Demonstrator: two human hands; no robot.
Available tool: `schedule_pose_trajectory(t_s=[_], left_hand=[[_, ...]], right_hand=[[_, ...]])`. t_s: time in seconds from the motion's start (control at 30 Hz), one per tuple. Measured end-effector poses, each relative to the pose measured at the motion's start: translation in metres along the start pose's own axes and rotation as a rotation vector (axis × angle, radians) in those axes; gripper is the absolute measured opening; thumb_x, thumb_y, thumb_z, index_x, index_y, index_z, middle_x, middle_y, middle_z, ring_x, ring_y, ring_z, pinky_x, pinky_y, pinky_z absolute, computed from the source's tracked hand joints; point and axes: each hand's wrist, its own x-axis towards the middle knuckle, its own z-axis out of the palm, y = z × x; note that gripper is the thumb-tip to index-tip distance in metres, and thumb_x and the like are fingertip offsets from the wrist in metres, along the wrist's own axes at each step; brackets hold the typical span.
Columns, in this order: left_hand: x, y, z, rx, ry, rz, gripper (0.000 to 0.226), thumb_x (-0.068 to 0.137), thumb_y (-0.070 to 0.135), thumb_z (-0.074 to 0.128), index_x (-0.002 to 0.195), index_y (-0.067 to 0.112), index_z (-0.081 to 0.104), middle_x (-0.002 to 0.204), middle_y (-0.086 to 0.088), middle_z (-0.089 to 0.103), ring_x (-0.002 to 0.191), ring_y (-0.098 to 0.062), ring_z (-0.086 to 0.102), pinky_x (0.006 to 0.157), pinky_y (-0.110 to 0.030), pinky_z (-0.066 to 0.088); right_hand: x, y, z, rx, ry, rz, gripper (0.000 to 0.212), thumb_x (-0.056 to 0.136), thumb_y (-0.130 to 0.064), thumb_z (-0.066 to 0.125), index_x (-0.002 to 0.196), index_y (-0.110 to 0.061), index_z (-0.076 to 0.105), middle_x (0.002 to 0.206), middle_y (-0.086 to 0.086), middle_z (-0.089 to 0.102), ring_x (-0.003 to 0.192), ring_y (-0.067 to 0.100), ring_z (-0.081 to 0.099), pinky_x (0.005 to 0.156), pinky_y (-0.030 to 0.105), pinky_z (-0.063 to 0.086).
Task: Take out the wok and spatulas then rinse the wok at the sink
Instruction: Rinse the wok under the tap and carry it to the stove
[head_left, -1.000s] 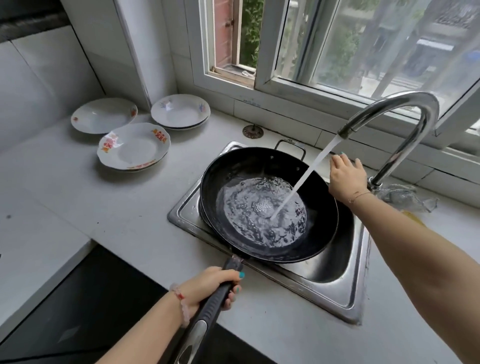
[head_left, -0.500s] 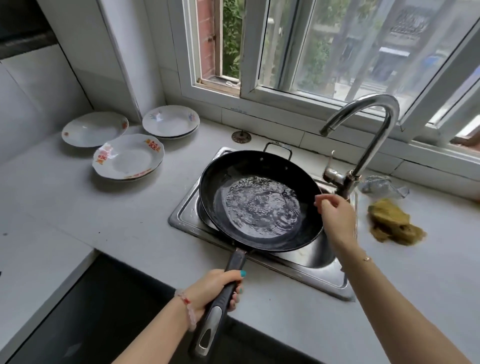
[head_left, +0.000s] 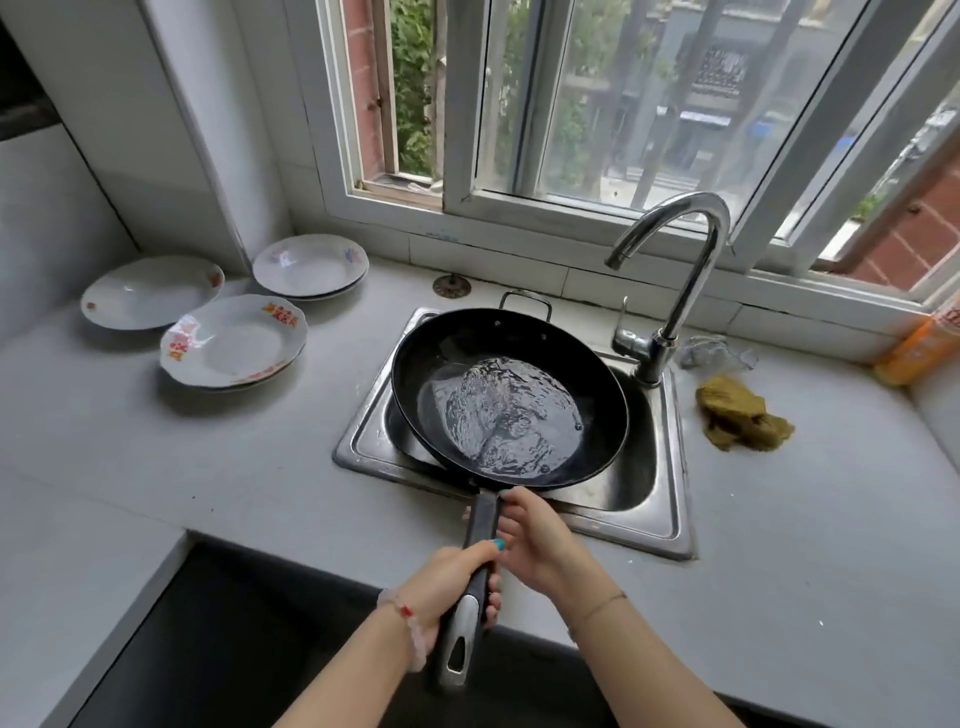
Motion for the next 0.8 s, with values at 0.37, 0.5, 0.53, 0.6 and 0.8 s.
schedule_pose_trajectory(t_s=[0.37, 0.5, 0.53, 0.6, 0.8], left_hand=[[0.007, -0.007, 0.003, 0.041, 0.053, 0.013, 0.034, 0.086, 0.037, 0.059, 0.068, 0.010, 0.048, 0.042, -0.002, 0.044, 0.032, -0.013, 0.041, 0.036, -0.019, 0.037], [0.012, -0.013, -0.002, 0.064, 0.043, 0.027, 0.039, 0.092, 0.043, 0.048, 0.078, 0.007, 0.046, 0.040, 0.001, 0.043, 0.031, -0.012, 0.041, 0.035, -0.020, 0.037], [0.014, -0.016, -0.005, 0.071, 0.041, 0.017, 0.040, 0.093, 0.044, 0.045, 0.080, 0.007, 0.046, 0.040, 0.001, 0.043, 0.031, -0.012, 0.041, 0.035, -0.020, 0.037], [0.016, -0.021, -0.012, 0.093, 0.041, 0.002, 0.043, 0.094, 0.048, 0.040, 0.085, 0.006, 0.046, 0.041, 0.001, 0.043, 0.032, -0.012, 0.040, 0.035, -0.020, 0.037], [0.016, -0.025, -0.028, 0.091, 0.005, -0.033, 0.048, 0.094, 0.053, 0.033, 0.085, 0.007, 0.045, 0.040, 0.000, 0.042, 0.031, -0.012, 0.039, 0.034, -0.019, 0.036]], right_hand=[[0.020, 0.001, 0.034, 0.197, -0.027, 0.153, 0.038, 0.094, -0.015, 0.046, 0.058, -0.014, 0.036, 0.032, -0.004, 0.036, 0.022, 0.007, 0.032, 0.027, 0.010, 0.027], [0.024, 0.010, 0.040, 0.148, 0.082, 0.062, 0.038, 0.093, -0.010, 0.045, 0.058, -0.015, 0.032, 0.032, -0.006, 0.032, 0.021, 0.005, 0.025, 0.025, 0.012, 0.021], [0.025, 0.013, 0.040, 0.112, 0.118, 0.033, 0.037, 0.092, -0.008, 0.046, 0.058, -0.015, 0.033, 0.033, -0.005, 0.032, 0.022, 0.005, 0.025, 0.026, 0.012, 0.022], [0.026, 0.022, 0.040, 0.029, 0.184, -0.022, 0.034, 0.089, -0.006, 0.048, 0.058, -0.015, 0.034, 0.037, -0.004, 0.034, 0.024, 0.006, 0.027, 0.029, 0.013, 0.023], [0.034, 0.037, 0.044, -0.075, 0.278, -0.109, 0.030, 0.084, -0.006, 0.051, 0.059, -0.014, 0.036, 0.046, 0.000, 0.038, 0.031, 0.009, 0.031, 0.035, 0.017, 0.027]])
